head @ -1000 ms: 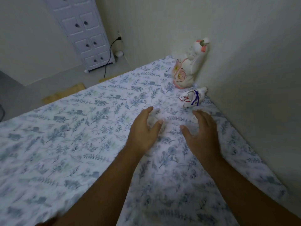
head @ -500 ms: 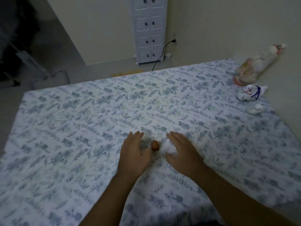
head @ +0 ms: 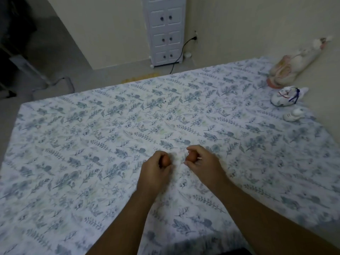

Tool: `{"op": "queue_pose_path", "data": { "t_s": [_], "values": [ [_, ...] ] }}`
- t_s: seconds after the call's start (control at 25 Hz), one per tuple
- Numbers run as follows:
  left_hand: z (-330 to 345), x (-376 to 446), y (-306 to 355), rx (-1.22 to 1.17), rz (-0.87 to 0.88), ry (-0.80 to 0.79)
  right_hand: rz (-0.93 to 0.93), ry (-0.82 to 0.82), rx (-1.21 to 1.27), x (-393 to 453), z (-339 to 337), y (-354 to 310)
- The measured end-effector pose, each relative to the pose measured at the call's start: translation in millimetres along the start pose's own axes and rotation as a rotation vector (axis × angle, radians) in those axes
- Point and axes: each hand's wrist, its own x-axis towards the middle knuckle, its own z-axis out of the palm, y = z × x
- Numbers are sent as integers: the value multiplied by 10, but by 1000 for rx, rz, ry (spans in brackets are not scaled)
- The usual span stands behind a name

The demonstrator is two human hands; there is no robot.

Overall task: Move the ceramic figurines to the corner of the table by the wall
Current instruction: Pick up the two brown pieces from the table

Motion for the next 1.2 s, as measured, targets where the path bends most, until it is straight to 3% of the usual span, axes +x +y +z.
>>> {"op": "queue_pose_path", "data": {
  "t_s": [0.2, 0.52, 0.76, 1.2],
  "values": [
    [1017, 338, 962, -22, 242, -188, 169, 284, 134, -54, -1229, 605],
    [3058, 801, 2570, -35, 572, -447, 319, 679, -55, 12, -2938, 1764],
    [3666, 1065, 2823, -21, 578, -539, 303, 734, -21, 78, -3143, 2167],
    [3635, 1063, 2814, -31, 519, -555, 241, 759, -170, -30, -3009, 2160]
  ]
}}
